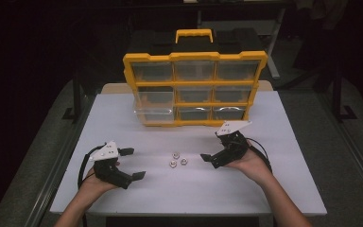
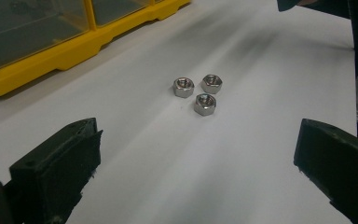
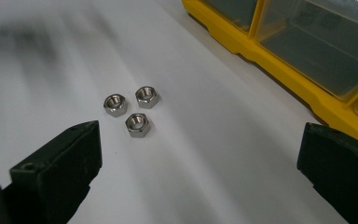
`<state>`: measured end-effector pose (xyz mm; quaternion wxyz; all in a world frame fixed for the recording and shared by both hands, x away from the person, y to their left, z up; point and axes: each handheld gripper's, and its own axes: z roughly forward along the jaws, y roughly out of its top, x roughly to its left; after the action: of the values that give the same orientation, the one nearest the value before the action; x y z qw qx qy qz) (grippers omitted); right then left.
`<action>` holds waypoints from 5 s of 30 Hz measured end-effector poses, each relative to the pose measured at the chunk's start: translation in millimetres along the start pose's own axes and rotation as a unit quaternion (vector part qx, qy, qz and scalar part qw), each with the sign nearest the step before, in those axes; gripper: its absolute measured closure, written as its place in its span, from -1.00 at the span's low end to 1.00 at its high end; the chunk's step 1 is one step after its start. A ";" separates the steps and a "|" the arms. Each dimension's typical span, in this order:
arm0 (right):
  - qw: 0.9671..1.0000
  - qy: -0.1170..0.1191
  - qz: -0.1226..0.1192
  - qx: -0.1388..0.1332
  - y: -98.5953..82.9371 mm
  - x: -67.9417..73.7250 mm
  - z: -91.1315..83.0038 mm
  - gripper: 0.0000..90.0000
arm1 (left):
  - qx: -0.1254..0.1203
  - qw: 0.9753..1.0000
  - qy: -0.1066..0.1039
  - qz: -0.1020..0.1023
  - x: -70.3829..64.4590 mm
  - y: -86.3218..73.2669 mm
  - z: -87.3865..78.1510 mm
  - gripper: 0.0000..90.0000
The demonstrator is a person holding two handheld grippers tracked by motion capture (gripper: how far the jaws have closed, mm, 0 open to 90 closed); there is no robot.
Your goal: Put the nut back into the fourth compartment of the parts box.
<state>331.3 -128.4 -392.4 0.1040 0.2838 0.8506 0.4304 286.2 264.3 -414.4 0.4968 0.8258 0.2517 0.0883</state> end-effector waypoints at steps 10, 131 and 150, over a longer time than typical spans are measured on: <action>1.000 0.009 -0.004 0.003 14.1 0.2 11.2 -1.00 | 0.000 1.000 -0.003 0.000 -3.0 0.9 1.5 -0.99; 0.987 0.079 -0.057 0.126 26.1 17.5 71.2 0.53 | 0.001 1.000 -0.014 0.021 -1.5 -11.4 6.7 -0.99; 0.990 0.068 -0.049 0.113 50.4 8.2 50.4 0.53 | -0.005 1.000 -0.011 0.016 -1.4 -11.5 4.7 -0.98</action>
<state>365.7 -66.2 -382.6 0.0346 0.2217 0.9117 0.3442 283.1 264.4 -426.5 0.5024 0.8281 0.2323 0.0886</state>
